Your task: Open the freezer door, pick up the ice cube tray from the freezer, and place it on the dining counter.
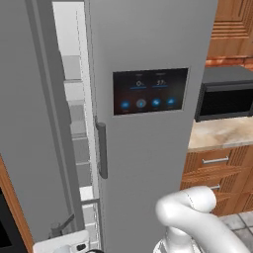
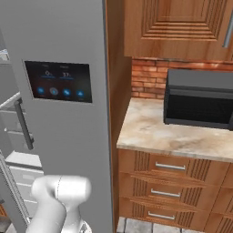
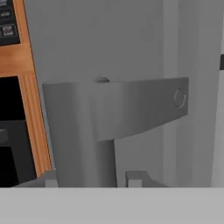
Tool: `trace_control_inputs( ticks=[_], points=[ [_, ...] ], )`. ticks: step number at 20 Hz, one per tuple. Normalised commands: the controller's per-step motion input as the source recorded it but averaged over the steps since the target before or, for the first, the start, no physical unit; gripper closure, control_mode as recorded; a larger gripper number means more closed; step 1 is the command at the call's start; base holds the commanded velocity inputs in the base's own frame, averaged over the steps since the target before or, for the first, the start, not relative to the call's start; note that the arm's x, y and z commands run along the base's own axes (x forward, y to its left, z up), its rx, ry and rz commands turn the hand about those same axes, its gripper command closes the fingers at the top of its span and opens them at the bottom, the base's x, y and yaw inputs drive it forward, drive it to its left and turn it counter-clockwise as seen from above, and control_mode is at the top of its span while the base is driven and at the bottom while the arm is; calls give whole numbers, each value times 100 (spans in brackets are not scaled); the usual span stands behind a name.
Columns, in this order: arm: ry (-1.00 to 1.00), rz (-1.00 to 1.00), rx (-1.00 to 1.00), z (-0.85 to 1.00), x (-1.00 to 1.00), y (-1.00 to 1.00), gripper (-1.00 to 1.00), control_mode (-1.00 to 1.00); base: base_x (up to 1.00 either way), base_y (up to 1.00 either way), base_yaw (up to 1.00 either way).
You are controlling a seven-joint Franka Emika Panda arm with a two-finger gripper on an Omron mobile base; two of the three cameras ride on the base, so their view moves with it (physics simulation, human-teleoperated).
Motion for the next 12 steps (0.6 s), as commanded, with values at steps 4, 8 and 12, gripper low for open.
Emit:
trace_control_inputs(
  ticks=[4,8,12],
  points=[
    [0,1,0,0,-3,0,-100,-100,0,0,0],
    [0,6,0,0,-27,0,-100,-100,0,0,0],
    [0,15,0,11,-24,4,-100,-100,0,0,0]
  ],
)
